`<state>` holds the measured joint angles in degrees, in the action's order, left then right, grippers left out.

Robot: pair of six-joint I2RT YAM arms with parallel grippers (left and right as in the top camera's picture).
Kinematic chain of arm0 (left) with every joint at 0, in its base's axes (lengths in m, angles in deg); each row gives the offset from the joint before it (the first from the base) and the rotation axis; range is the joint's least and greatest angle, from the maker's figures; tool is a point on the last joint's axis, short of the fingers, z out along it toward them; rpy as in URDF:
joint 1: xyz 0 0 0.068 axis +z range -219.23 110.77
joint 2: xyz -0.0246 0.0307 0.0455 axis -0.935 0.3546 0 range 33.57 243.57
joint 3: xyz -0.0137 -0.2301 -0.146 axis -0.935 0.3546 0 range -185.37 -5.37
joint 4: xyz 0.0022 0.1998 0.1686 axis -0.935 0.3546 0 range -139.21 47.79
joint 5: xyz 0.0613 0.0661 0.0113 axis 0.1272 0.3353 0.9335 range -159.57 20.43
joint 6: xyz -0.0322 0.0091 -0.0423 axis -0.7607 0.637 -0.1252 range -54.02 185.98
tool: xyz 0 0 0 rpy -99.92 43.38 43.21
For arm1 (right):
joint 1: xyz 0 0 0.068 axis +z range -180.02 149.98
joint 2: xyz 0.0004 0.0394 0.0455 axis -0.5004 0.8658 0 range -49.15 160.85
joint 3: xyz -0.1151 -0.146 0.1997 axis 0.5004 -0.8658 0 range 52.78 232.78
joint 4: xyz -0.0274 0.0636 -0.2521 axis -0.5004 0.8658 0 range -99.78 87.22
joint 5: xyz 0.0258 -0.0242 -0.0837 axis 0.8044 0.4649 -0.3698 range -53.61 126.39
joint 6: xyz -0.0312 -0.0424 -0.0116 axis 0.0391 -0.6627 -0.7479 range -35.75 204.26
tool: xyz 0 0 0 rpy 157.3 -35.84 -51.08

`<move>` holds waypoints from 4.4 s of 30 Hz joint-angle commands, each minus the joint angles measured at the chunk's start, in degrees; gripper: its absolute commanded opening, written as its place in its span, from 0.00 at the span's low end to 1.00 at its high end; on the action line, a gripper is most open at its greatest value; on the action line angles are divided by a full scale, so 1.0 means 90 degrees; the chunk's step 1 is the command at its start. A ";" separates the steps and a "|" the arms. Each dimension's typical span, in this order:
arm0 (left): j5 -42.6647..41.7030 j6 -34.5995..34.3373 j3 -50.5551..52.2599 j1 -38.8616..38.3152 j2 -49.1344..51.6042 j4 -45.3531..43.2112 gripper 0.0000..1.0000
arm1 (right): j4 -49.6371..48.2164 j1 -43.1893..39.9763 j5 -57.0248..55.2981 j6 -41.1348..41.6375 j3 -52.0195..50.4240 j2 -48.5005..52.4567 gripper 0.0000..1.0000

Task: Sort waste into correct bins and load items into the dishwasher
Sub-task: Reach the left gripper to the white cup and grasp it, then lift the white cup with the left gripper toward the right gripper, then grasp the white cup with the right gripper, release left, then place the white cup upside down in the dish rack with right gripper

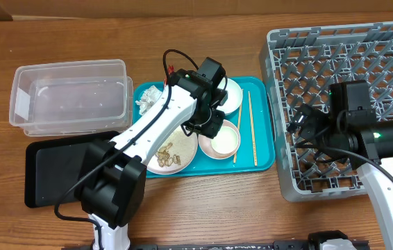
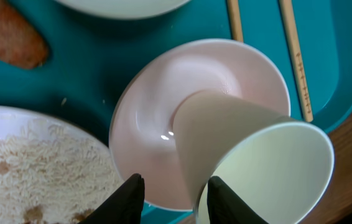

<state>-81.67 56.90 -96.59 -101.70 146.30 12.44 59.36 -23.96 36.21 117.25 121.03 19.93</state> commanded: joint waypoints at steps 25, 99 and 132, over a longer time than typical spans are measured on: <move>-0.1241 -0.0175 -0.1042 0.1214 -0.1341 0.0636 0.04 | -0.0896 -0.0015 0.3024 -0.1841 0.0121 -0.1015 1.00; -0.6064 0.1107 -0.1030 0.3232 -0.1766 0.1324 1.00 | -0.1756 -0.1554 0.2186 -0.1634 0.0143 -0.1579 0.53; -0.4590 0.1656 -0.1030 0.3213 -0.1766 0.2370 1.00 | -0.0420 -0.1605 -0.0015 -0.1035 0.0279 0.1027 0.89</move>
<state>-124.73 70.50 -105.18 -72.61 130.34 33.57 55.63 -37.99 35.55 108.37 121.62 29.99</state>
